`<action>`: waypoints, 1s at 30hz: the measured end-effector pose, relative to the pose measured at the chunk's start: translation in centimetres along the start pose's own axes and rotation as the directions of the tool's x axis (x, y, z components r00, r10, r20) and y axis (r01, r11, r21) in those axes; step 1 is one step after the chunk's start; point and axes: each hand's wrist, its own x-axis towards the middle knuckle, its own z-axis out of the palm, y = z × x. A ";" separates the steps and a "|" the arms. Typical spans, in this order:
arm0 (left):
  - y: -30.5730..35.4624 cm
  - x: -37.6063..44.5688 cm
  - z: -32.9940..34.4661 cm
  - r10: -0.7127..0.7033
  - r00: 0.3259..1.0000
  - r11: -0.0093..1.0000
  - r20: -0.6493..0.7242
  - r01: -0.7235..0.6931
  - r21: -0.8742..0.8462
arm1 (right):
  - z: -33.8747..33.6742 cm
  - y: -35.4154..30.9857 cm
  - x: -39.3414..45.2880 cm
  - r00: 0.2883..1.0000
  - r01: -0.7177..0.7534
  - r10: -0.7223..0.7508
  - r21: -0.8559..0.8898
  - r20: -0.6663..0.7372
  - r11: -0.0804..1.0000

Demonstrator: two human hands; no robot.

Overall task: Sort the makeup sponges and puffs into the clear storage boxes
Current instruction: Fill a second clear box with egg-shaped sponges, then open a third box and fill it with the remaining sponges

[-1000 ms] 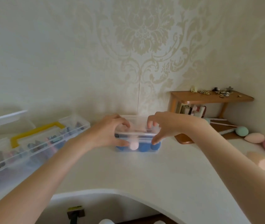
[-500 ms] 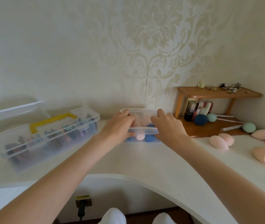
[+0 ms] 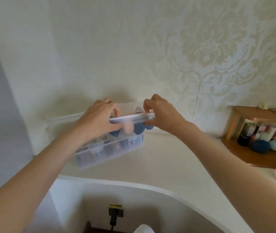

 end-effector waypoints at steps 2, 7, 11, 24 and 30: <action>-2.1 -0.7 -0.3 -0.054 0.998 0.988 -0.016 0.051 -0.144 | 1.2 -0.9 0.8 1.000 0.002 -0.002 -0.029 0.025 1.000; -7.8 -1.4 -1.4 -0.302 0.919 0.937 -0.252 0.237 -0.258 | 0.9 -3.4 1.4 0.996 0.046 -0.024 -0.263 0.087 0.964; -12.0 -2.0 0.0 -0.483 0.874 0.850 0.050 0.455 0.265 | -0.1 -7.3 1.5 0.979 0.196 -0.202 -0.199 -0.008 0.960; -11.8 0.5 -5.8 -0.151 0.805 0.927 -0.574 0.317 0.200 | 4.1 -9.4 3.6 0.969 0.233 -0.215 -0.152 0.125 0.960; -6.8 2.3 -9.3 0.033 0.644 0.984 -0.764 0.113 0.138 | 3.8 -8.5 3.4 0.958 0.254 -0.247 -0.036 0.144 0.966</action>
